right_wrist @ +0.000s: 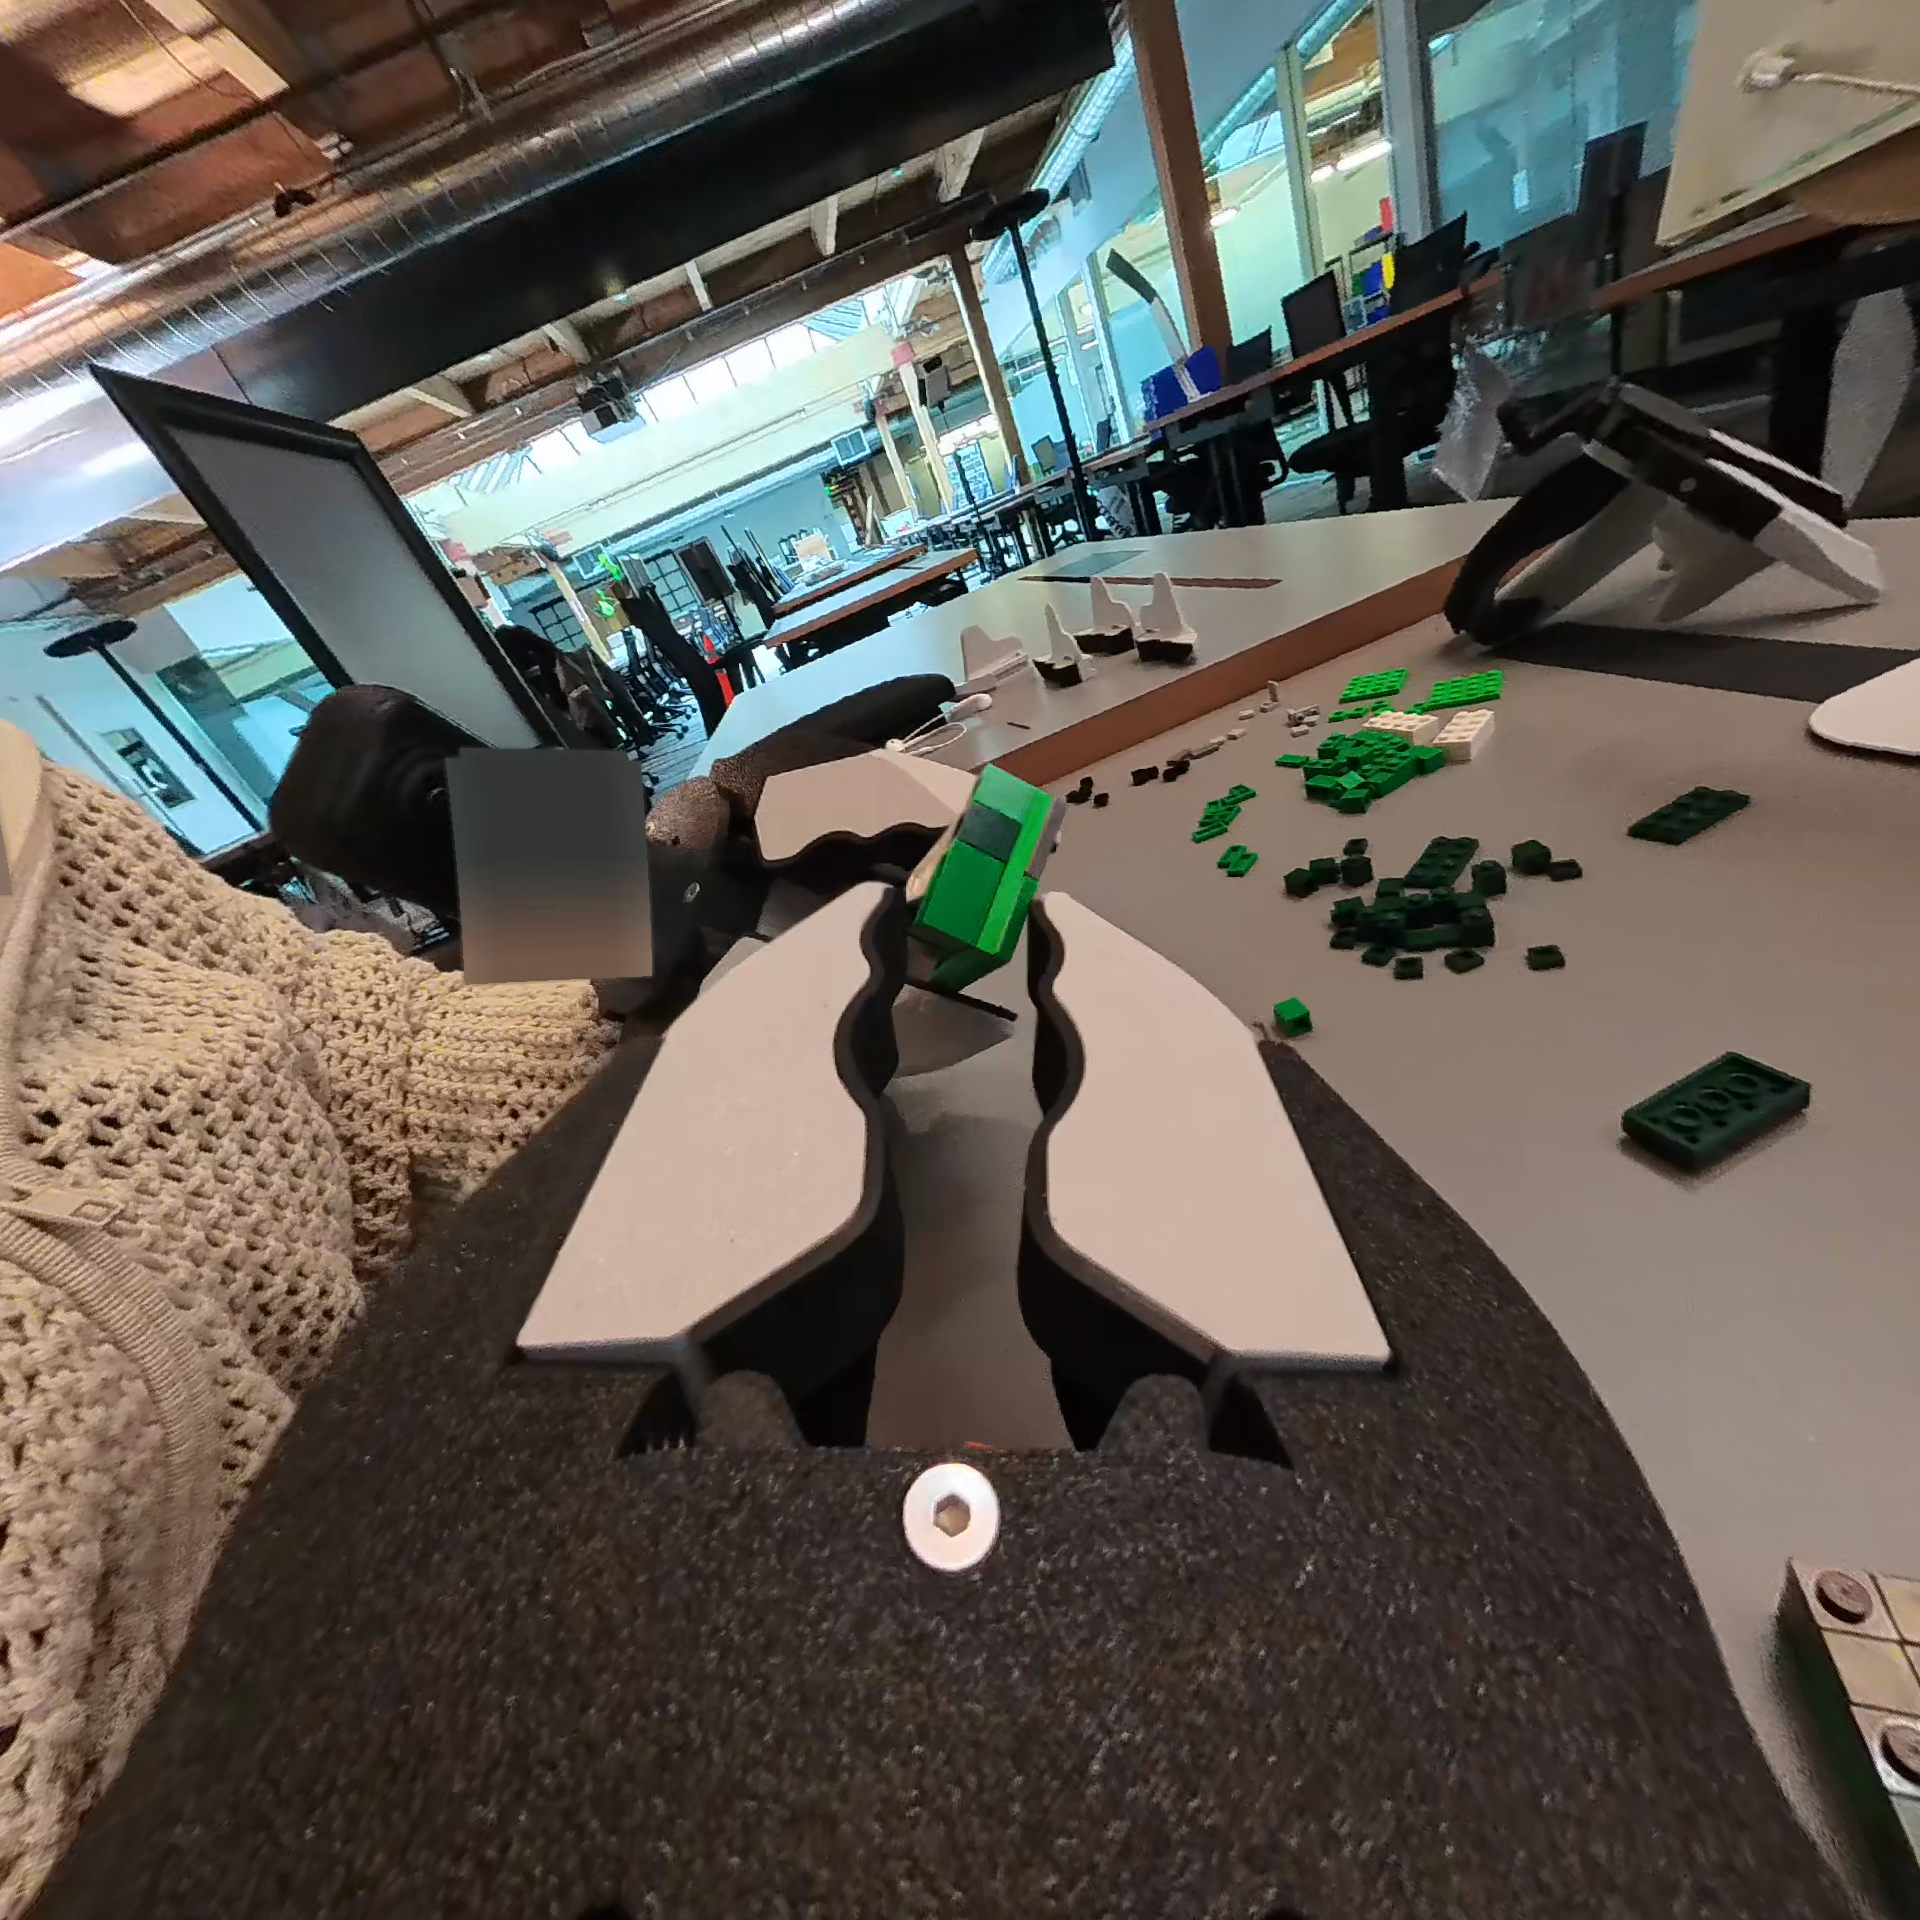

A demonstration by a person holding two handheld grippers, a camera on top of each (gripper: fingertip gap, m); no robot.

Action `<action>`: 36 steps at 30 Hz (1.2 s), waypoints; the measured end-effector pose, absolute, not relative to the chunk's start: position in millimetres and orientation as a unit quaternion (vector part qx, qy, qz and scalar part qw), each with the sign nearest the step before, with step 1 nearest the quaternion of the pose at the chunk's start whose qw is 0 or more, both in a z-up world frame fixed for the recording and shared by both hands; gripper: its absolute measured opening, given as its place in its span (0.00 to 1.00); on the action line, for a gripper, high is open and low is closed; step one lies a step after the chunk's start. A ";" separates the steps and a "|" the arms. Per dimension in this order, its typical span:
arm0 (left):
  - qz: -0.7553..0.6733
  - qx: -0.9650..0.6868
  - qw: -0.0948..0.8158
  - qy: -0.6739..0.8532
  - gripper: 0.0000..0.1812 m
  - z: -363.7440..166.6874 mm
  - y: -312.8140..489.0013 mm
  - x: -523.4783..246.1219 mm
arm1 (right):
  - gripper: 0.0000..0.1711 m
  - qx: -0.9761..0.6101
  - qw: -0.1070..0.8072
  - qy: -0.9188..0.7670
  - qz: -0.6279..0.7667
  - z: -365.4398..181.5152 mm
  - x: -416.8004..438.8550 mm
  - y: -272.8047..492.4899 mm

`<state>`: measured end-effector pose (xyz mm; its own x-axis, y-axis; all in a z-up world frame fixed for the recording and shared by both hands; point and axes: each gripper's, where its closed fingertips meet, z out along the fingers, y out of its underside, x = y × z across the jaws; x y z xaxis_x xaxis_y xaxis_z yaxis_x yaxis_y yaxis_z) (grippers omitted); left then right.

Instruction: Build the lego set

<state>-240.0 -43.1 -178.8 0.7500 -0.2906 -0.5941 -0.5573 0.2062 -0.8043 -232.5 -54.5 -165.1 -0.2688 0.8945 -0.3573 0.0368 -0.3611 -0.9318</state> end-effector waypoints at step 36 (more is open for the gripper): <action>0.019 -0.778 0.560 0.283 0.19 -234.0 -27.9 -265.7 | 0.09 -0.569 0.357 -0.605 0.427 -218.4 -205.2 -8.8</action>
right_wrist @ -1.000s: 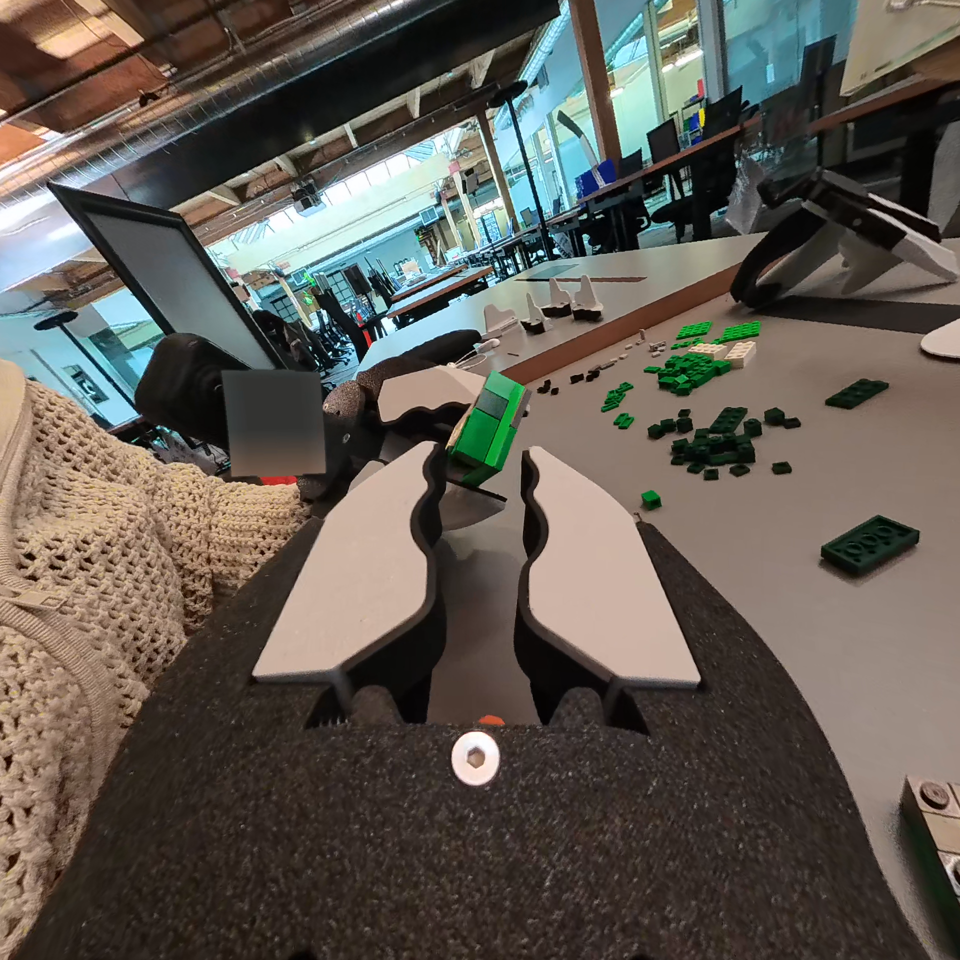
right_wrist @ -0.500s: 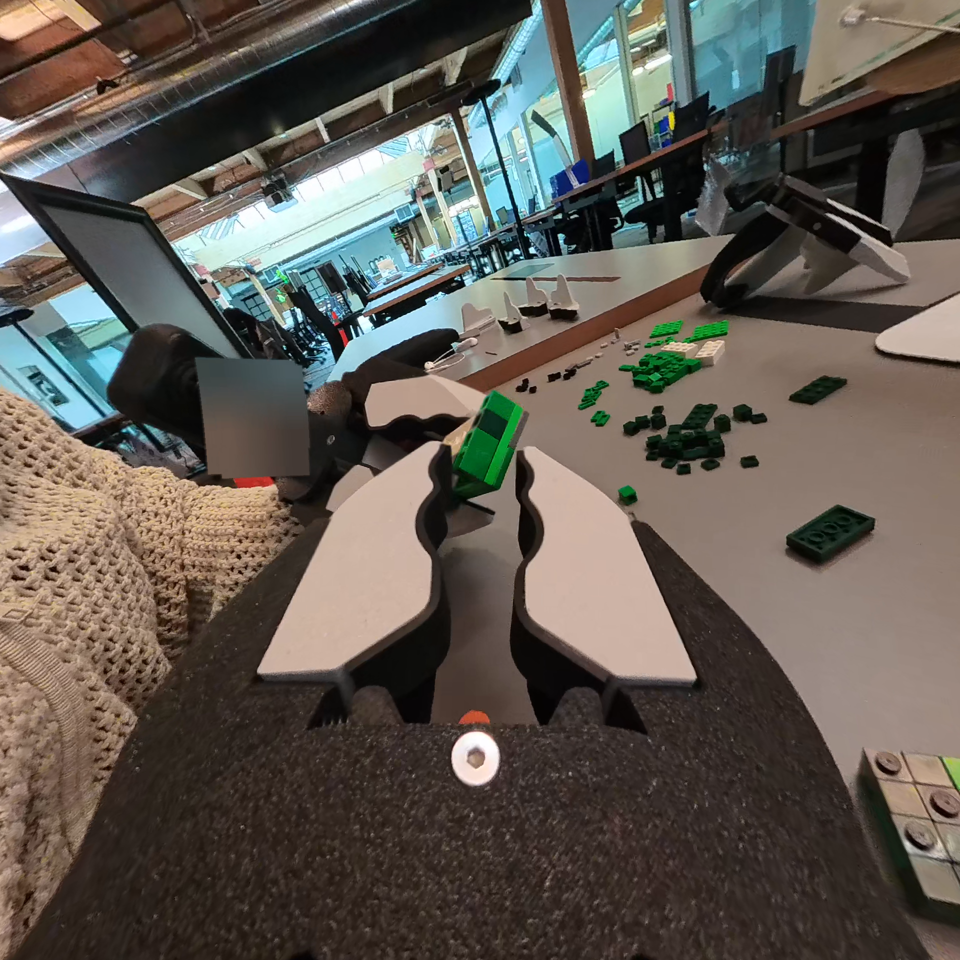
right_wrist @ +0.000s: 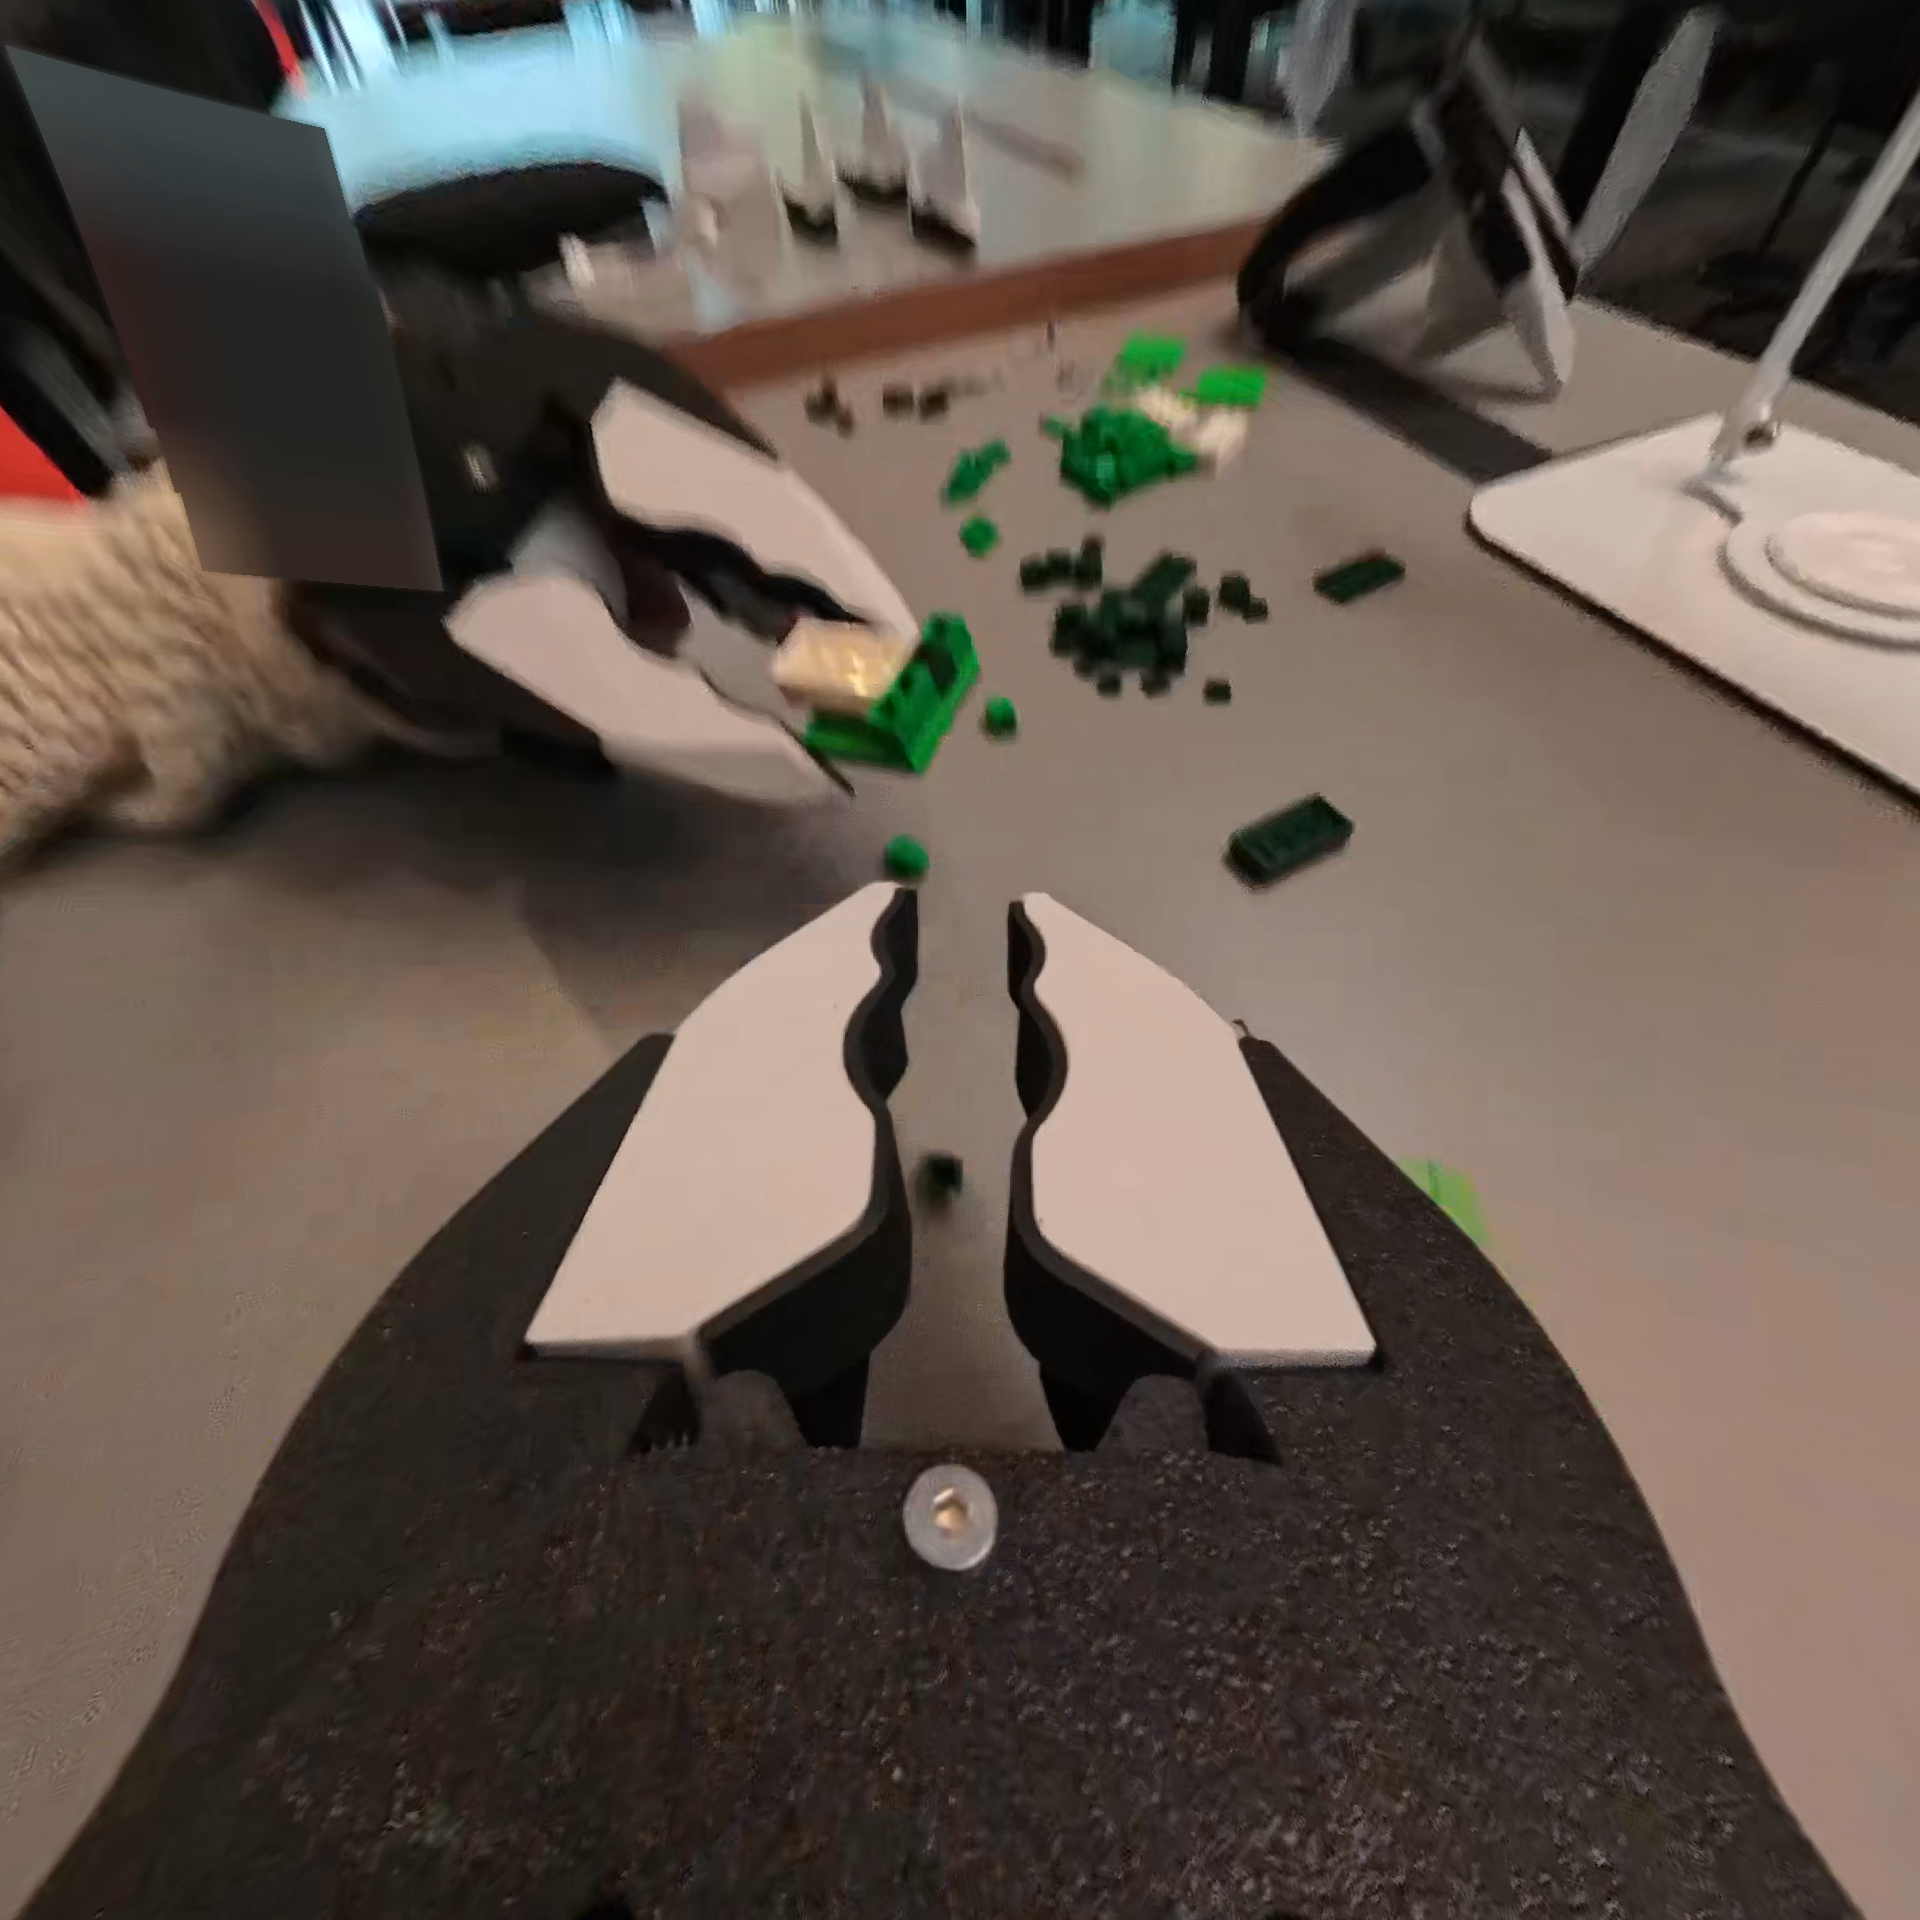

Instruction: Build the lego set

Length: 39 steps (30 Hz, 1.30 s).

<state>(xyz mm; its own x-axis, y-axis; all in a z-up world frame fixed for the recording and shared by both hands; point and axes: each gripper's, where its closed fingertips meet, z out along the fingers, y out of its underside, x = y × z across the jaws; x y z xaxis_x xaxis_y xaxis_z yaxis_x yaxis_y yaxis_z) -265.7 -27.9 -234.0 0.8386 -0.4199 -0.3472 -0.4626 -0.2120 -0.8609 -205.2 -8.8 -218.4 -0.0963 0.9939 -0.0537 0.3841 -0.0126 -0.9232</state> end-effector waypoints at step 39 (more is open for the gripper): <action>-0.081 -0.813 0.485 0.313 0.19 -261.2 -39.4 -244.7 | 0.05 -0.544 0.271 -0.742 0.284 -284.4 -178.5 -14.7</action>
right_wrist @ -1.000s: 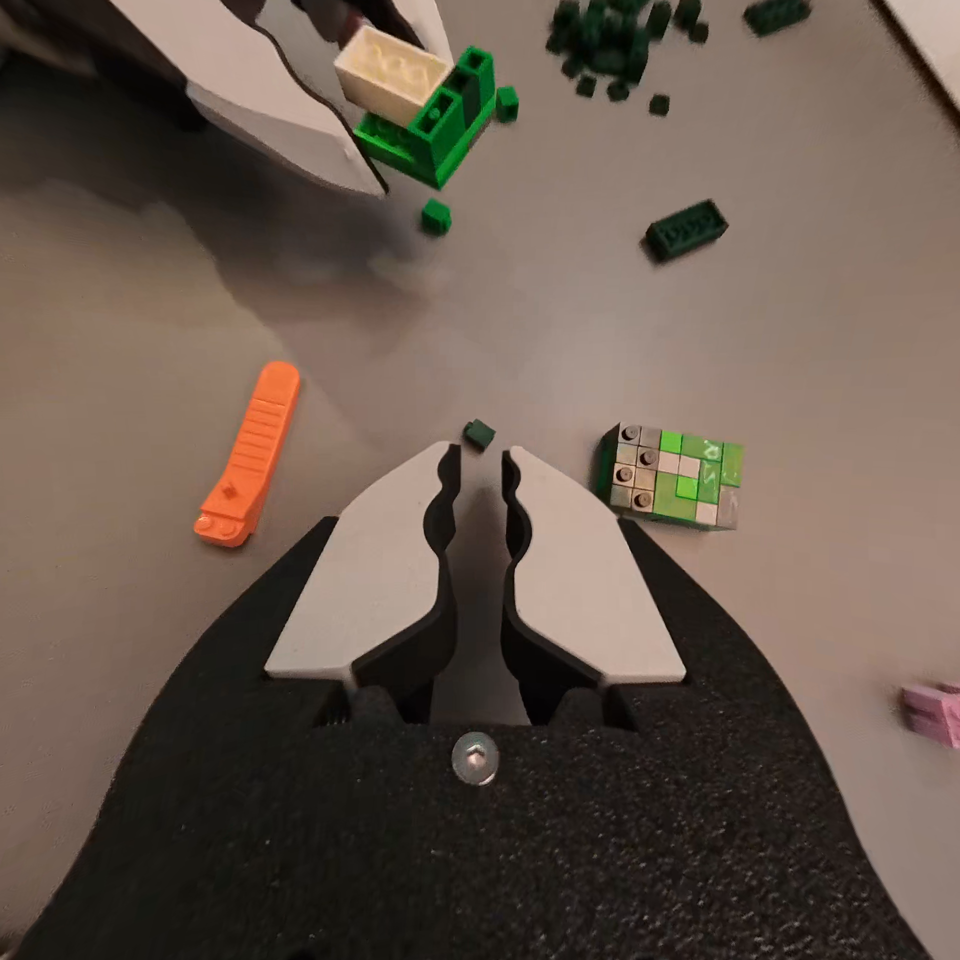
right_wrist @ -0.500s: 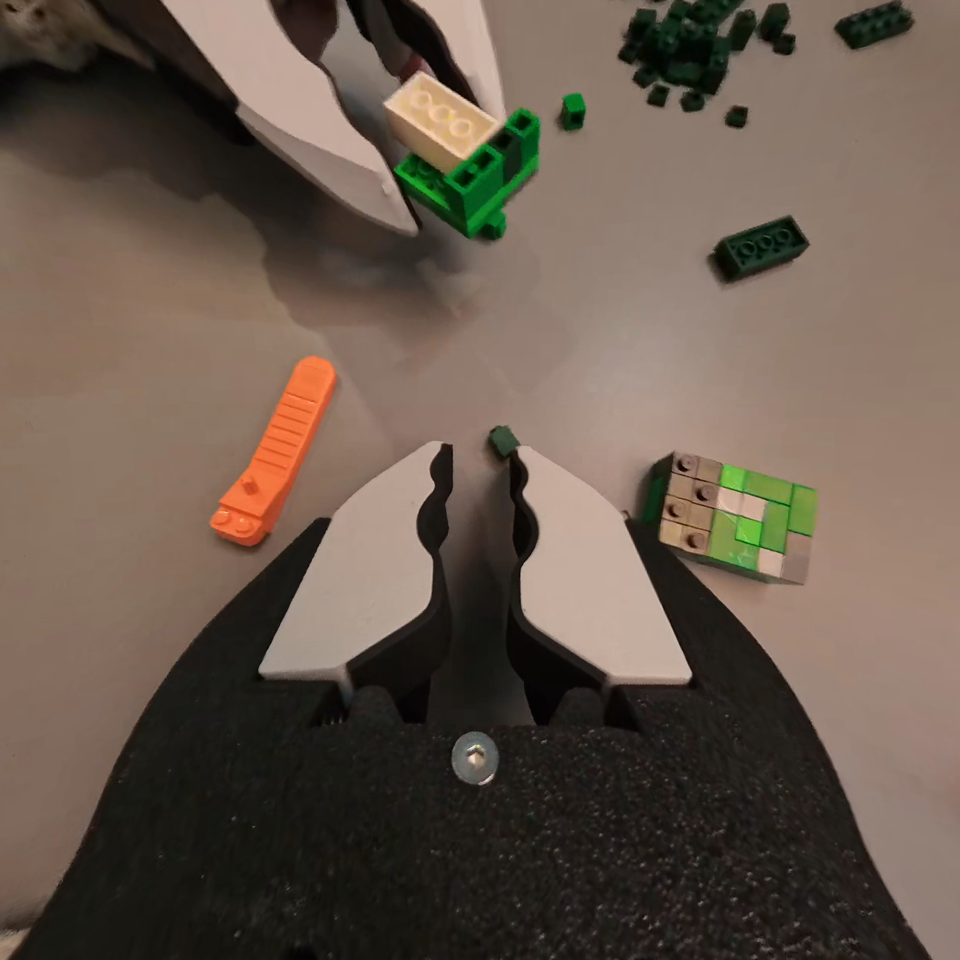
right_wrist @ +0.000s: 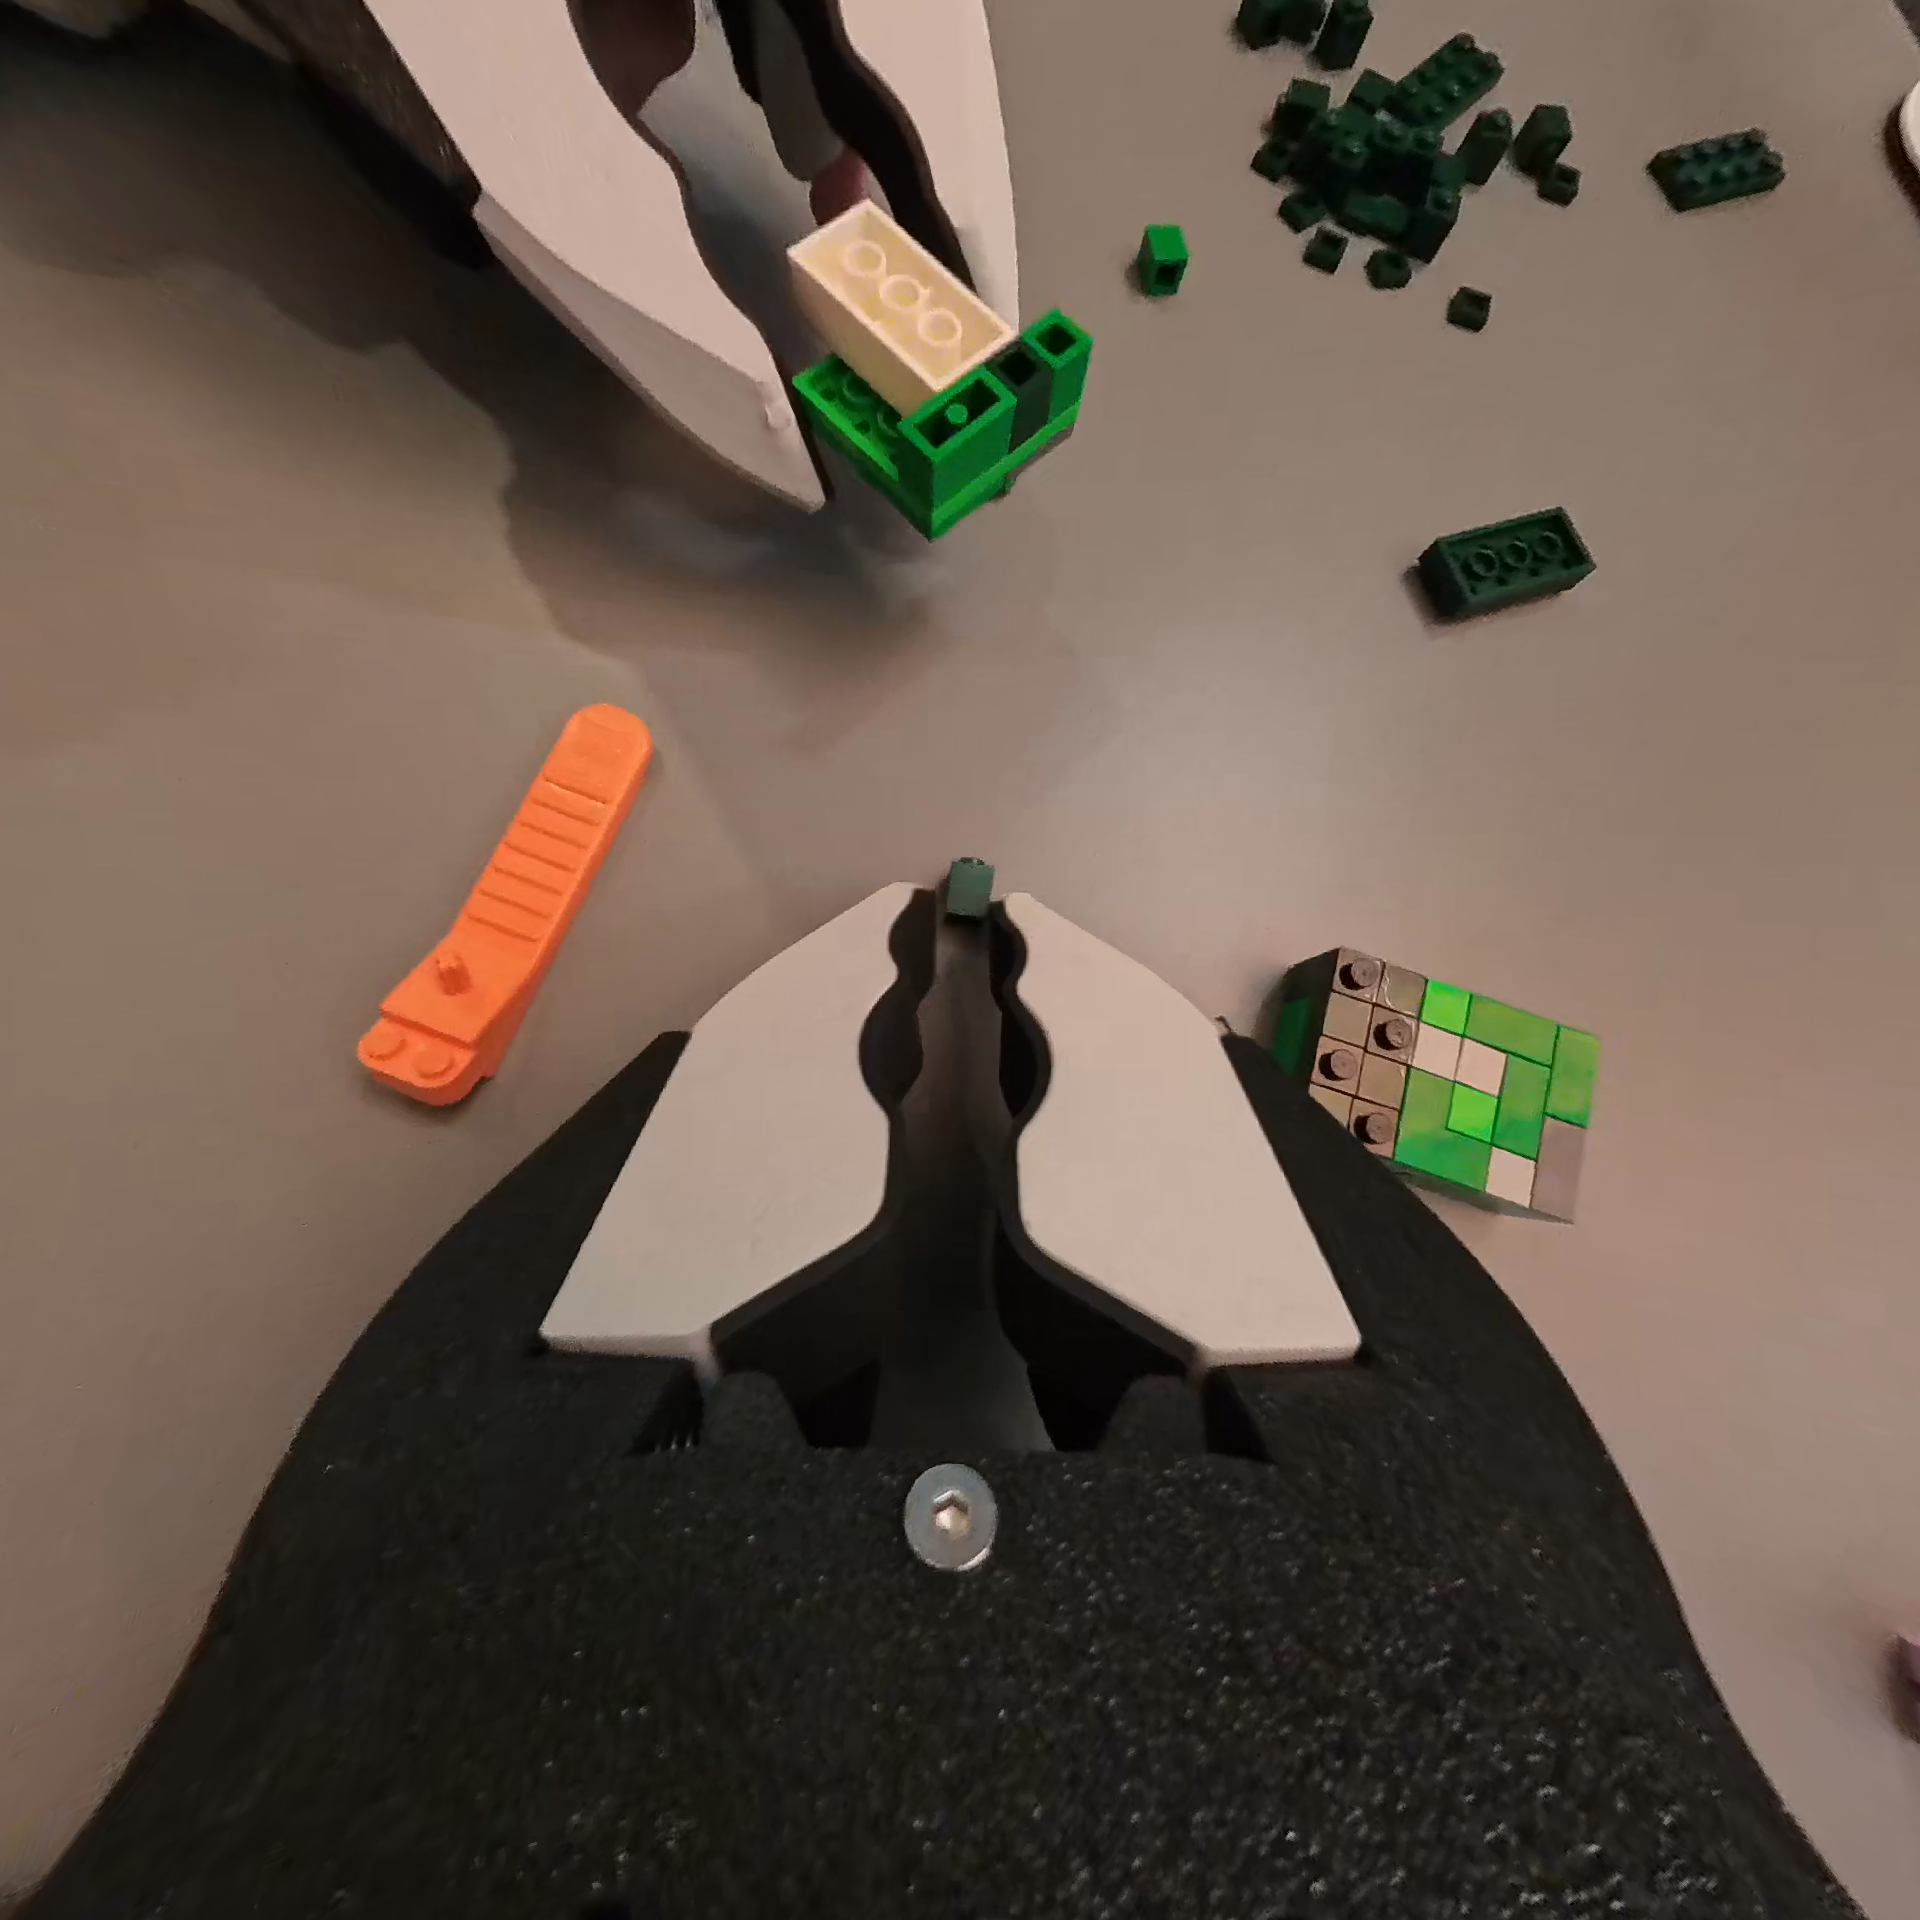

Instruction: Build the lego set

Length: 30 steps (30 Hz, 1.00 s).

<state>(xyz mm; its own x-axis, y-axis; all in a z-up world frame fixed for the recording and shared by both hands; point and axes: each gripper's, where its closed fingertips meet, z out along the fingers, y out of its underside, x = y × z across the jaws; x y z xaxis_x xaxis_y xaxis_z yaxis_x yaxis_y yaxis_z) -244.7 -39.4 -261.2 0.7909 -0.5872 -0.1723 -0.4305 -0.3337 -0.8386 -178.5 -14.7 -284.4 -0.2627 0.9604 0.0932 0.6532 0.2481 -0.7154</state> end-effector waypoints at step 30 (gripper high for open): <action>-0.160 -0.891 0.280 0.320 0.19 -285.8 -93.0 -243.8 | 0.04 -0.307 0.228 -0.920 0.088 -265.1 -228.6 -87.6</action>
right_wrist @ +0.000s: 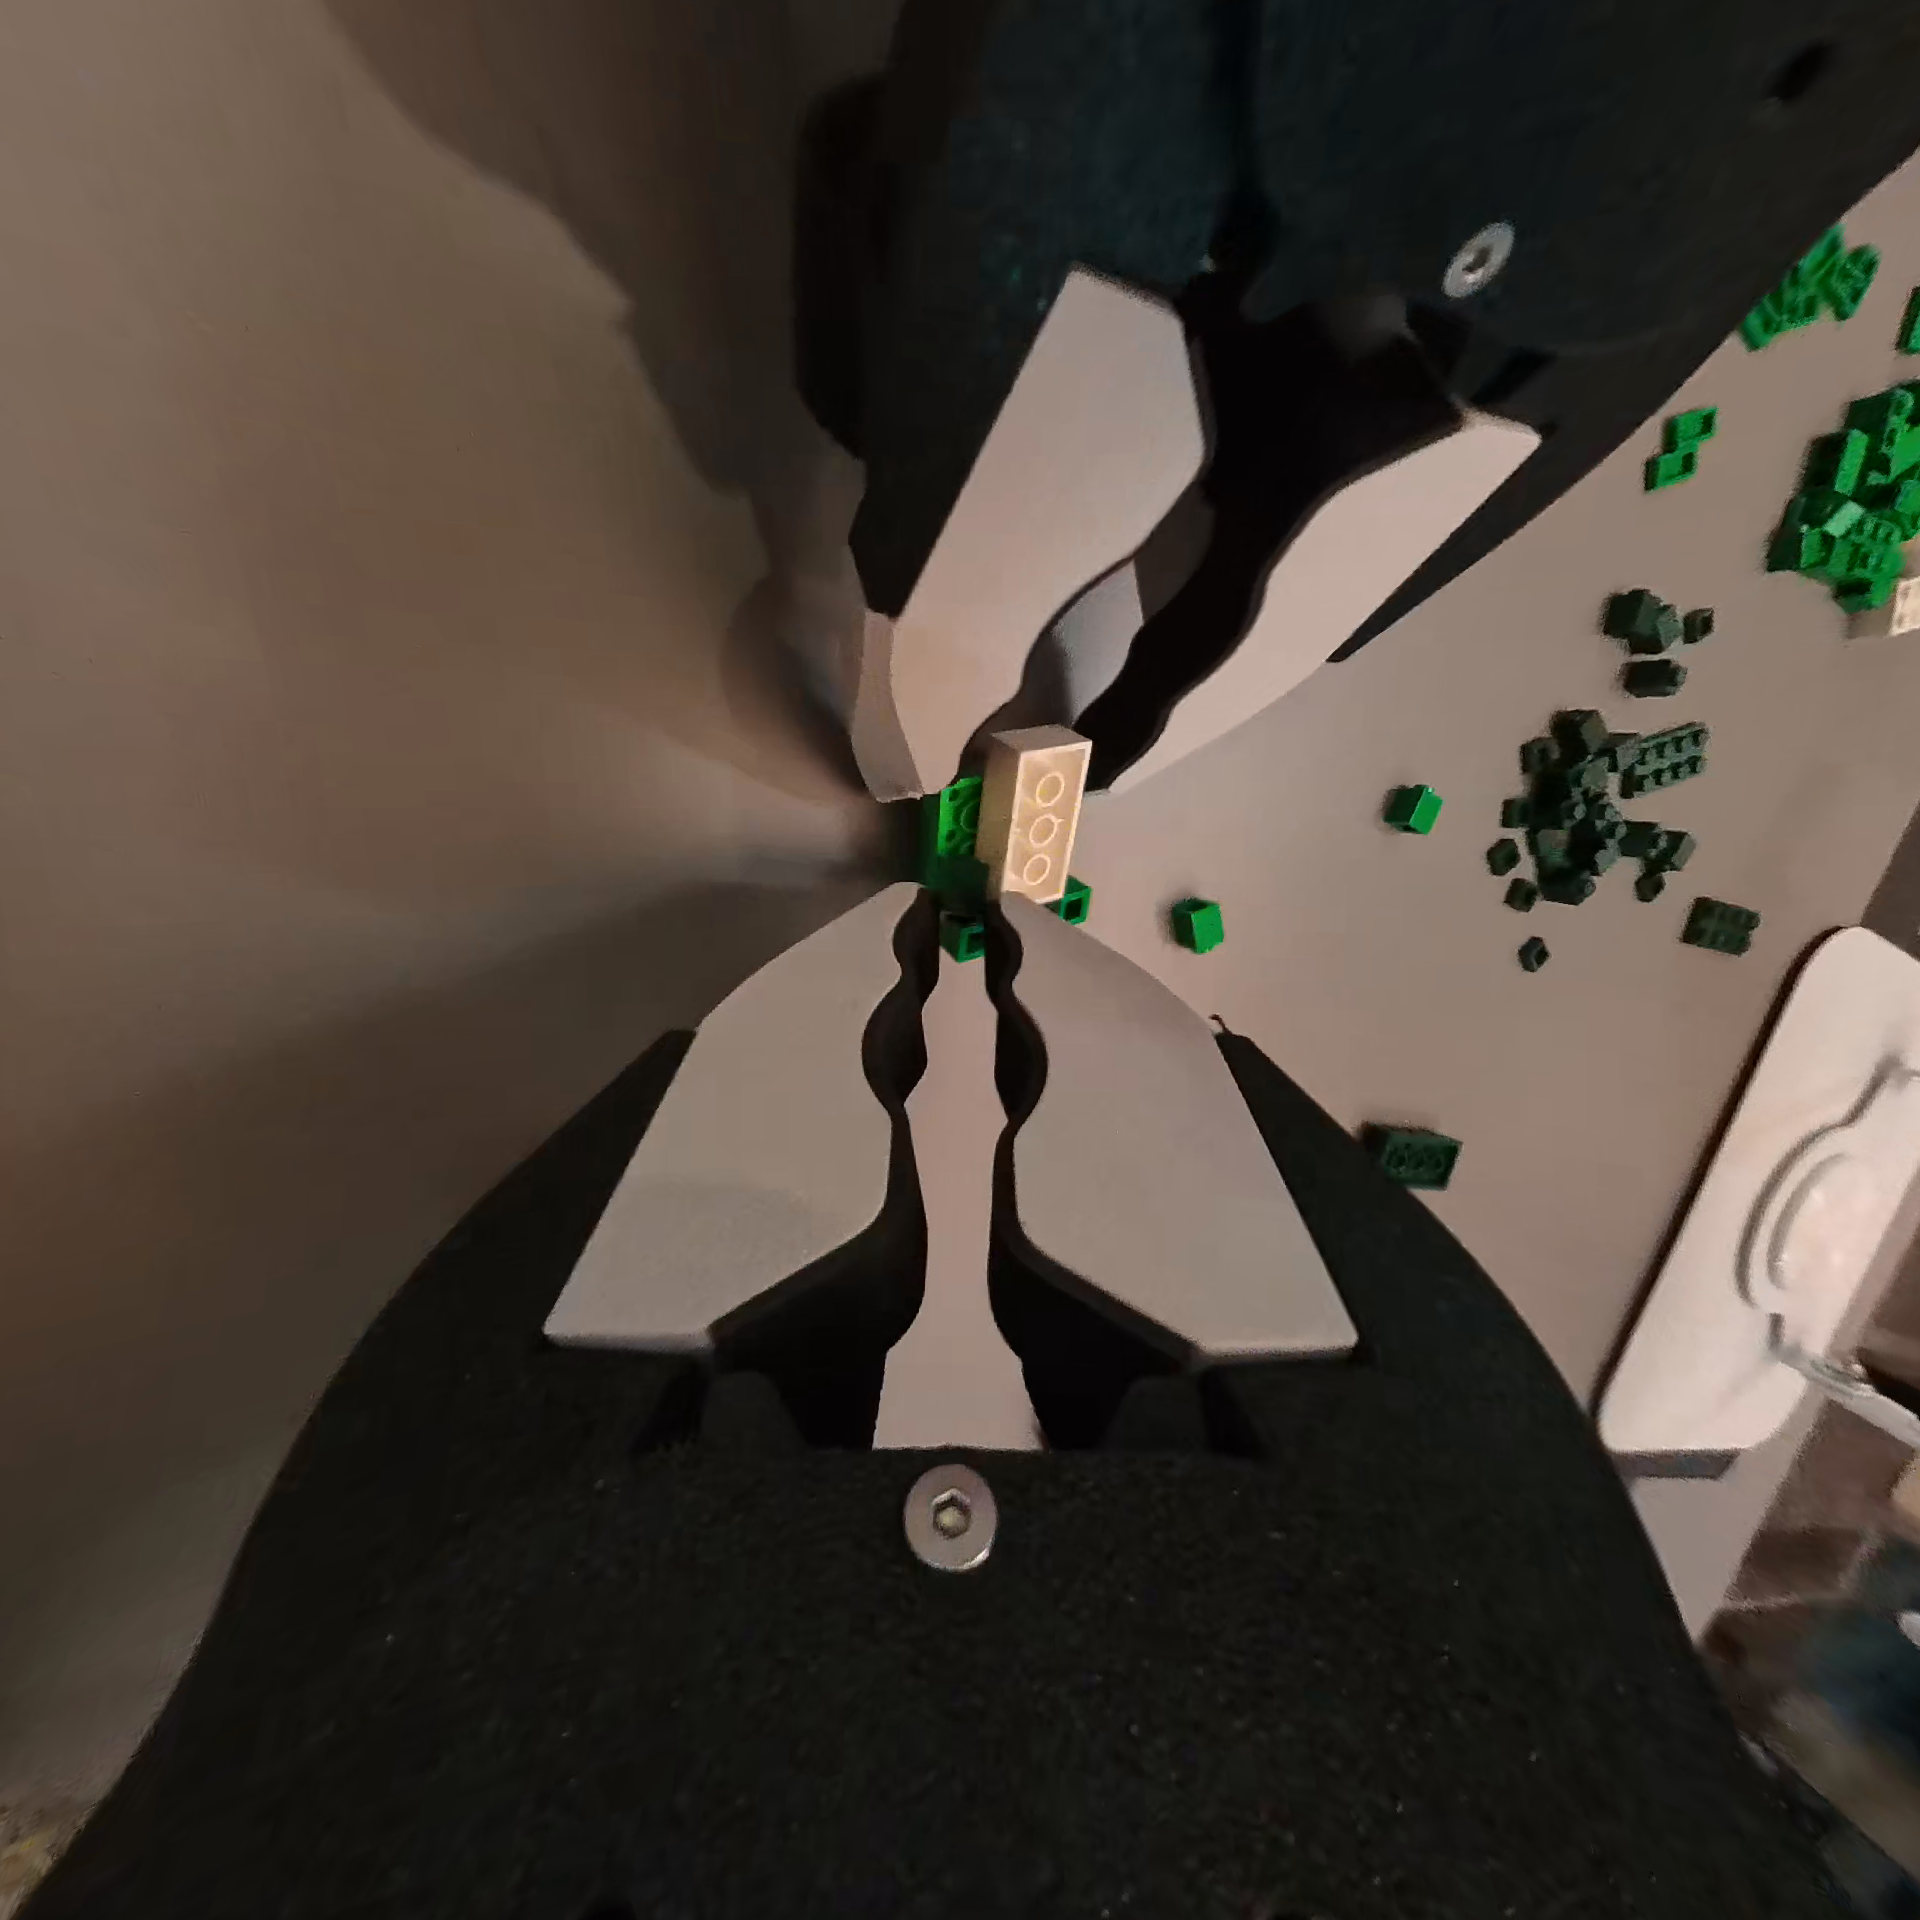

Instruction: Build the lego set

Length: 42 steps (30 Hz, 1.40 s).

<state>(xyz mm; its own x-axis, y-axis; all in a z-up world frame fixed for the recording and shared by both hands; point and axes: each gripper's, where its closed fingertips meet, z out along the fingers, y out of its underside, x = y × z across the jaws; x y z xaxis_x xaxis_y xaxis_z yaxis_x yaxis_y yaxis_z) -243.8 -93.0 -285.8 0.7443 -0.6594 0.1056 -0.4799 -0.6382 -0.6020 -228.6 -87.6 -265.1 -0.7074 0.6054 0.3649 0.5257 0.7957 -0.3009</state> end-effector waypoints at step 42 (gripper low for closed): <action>-0.160 -0.888 0.282 0.327 0.19 -285.9 -92.3 -240.7 | 0.06 -0.321 0.268 -0.905 0.082 -265.4 -228.9 -83.1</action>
<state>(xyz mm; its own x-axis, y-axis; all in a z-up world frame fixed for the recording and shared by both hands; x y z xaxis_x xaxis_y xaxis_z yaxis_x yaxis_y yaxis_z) -240.7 -92.3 -285.9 0.7351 -0.6707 0.0989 -0.4904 -0.6268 -0.6055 -228.9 -83.1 -265.4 -0.6497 0.6253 0.4323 0.5377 0.7800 -0.3201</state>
